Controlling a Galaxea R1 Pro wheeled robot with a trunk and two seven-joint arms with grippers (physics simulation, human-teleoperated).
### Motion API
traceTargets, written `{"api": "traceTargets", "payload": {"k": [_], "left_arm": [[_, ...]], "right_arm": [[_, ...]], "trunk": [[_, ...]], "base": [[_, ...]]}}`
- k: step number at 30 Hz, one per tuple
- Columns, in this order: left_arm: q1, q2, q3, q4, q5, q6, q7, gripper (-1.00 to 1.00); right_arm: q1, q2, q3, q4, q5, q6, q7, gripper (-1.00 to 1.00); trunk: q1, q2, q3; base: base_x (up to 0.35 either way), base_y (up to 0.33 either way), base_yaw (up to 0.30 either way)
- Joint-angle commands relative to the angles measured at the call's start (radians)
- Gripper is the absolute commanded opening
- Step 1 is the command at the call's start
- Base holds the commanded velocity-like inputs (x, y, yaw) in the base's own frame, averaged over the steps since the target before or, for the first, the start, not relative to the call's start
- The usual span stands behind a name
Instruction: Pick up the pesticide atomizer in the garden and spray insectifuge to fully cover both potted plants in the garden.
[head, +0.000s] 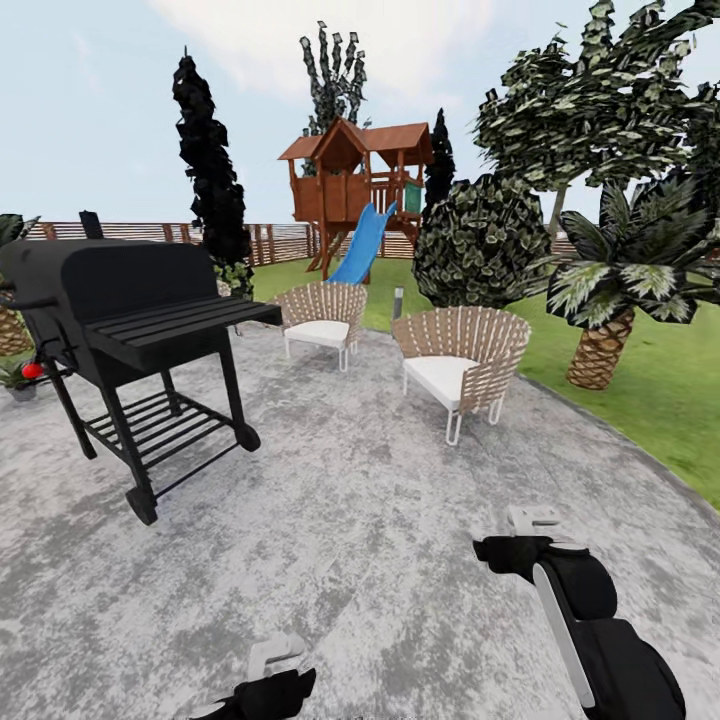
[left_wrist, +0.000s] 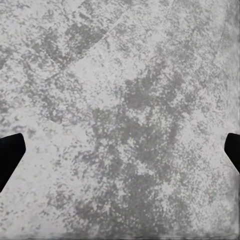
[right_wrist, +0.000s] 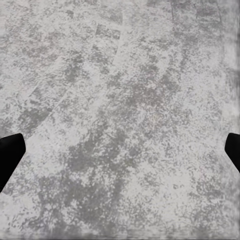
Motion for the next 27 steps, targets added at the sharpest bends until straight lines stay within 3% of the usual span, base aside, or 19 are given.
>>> {"api": "traceTargets", "payload": {"k": [1,27], "left_arm": [[0.0,0.0,0.001,-0.002,0.005,0.005,0.001,1.0],[0.0,0.0,0.001,-0.001,0.004,0.005,0.0,1.0]], "right_arm": [[-0.001,0.0,0.001,-0.001,0.0,0.004,-0.003,1.0],[-0.001,0.0,0.001,-0.001,-0.001,0.004,-0.003,1.0]], "trunk": [[0.0,-0.001,-0.001],[0.0,-0.001,-0.001]], "base": [[-0.205,-0.128,-0.276],[-0.02,-0.013,-0.276]]}}
